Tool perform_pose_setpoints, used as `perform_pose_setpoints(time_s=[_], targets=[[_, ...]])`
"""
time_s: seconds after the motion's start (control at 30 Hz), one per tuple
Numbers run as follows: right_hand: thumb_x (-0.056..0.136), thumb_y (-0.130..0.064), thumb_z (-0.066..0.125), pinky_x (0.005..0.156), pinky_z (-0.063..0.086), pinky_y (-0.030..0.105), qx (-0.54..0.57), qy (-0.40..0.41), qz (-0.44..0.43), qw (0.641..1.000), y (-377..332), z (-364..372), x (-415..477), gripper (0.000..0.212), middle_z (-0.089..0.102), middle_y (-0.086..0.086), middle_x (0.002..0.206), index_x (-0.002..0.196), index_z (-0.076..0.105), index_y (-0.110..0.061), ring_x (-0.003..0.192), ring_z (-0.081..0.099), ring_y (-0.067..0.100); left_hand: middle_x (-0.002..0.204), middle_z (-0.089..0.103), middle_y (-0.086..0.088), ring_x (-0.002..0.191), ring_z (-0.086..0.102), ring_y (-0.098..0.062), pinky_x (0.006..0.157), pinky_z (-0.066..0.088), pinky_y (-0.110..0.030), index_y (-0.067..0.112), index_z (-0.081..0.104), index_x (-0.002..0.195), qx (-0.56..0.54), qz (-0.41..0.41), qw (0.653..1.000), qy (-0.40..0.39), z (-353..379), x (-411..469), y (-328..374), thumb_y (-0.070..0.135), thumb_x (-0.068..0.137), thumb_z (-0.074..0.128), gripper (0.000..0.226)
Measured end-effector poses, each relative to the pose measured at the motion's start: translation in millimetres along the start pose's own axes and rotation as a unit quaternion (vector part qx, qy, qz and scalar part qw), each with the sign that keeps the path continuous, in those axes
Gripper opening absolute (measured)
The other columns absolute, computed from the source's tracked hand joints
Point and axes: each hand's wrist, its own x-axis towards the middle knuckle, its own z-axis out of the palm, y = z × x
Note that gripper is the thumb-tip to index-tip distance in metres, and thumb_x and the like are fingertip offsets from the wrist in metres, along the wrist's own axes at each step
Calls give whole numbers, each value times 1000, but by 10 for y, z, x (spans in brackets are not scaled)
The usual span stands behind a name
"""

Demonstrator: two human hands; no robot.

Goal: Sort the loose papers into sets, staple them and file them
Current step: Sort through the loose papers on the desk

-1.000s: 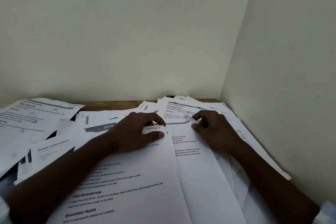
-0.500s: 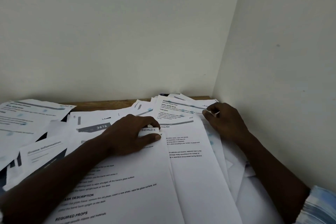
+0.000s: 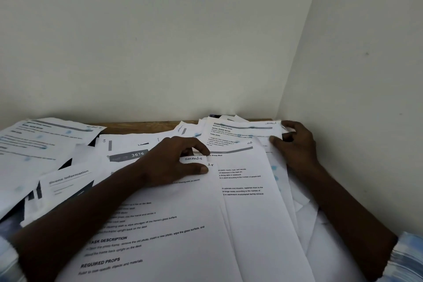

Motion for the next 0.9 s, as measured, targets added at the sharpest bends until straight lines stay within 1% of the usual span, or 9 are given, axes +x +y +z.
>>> perform_pose_setpoints(time_s=[0.1, 0.23, 0.37, 0.57, 0.67, 0.7, 0.8, 0.83, 0.9], targets=[[84, -15, 82, 89, 59, 44, 85, 56, -33, 994, -89, -51, 41, 44, 72, -1, 91, 125, 68, -23, 80, 68, 20, 78, 60, 16, 77, 55, -3, 68, 39, -12, 44, 71, 105, -25, -7, 1000, 7, -9, 17, -10, 46, 79, 87, 31], [92, -16, 68, 80, 59, 42, 77, 190, -149, 967, -364, -252, 90, 14, 73, -3, 94, 105, 74, -17, 84, 69, 21, 94, 59, 40, 92, 55, 5, 75, 38, -8, 45, 70, 106, -2, 2, 1000, -9, 30, 28, -19, 47, 79, 87, 31], [97, -18, 59, 77, 53, 36, 79, 311, -242, 916, -725, -471, 157, 17, 70, 0, 98, 106, 68, -8, 85, 64, 16, 99, 60, 37, 95, 57, 3, 74, 39, -8, 46, 71, 105, 7, 9, 1000, 2, 41, 39, -59, 52, 78, 86, 31], [101, -20, 56, 65, 48, 35, 35, 371, -372, 850, -1594, -912, 206, 18, 59, -9, 84, 106, 66, -5, 72, 60, 16, 82, 64, 15, 84, 58, -1, 69, 39, -13, 44, 71, 103, -13, 12, 1000, 11, 18, 17, -48, 52, 78, 86, 30], [95, -24, 57, 74, 57, 41, 21, 314, -373, 873, -1965, -1161, 235, 20, 64, -13, 91, 105, 67, -11, 77, 65, 7, 83, 65, 9, 81, 58, -1, 69, 41, -18, 44, 71, 104, -22, 3, 1000, 13, -17, 24, -51, 53, 79, 85, 30], [93, -24, 58, 75, 57, 34, 10, 265, -356, 896, -2043, -1225, 243, 20, 66, -12, 93, 105, 69, -12, 75, 66, 2, 82, 66, 8, 78, 59, 0, 68, 41, -19, 44, 71, 104, -28, 0, 1000, 8, -30, 21, -43, 52, 80, 84, 29], [94, -20, 69, 60, 47, 14, -4, 75, -282, 956, -2080, -1278, 254, 12, 69, 4, 95, 104, 71, -15, 60, 58, -7, 73, 70, 13, 68, 61, 3, 69, 44, -22, 40, 71, 108, -55, -20, 998, -29, -85, 65, -87, 44, 88, 79, 22], [94, -20, 73, 60, 46, 15, -11, 16, -251, 968, -2032, -1239, 242, 14, 70, 9, 98, 107, 71, -15, 63, 57, -5, 79, 73, 15, 74, 65, 3, 74, 50, -27, 40, 71, 112, -73, -25, 996, -53, -115, 68, -119, 44, 88, 77, 25], [94, -22, 76, 71, 51, 24, -54, -77, -201, 975, -1858, -1084, 176, 22, 73, 12, 105, 113, 70, -13, 78, 63, 10, 107, 77, 8, 100, 73, -12, 92, 58, -45, 36, 70, 122, -97, -33, 992, -68, -166, 44, -166, 51, 82, 74, 43]])
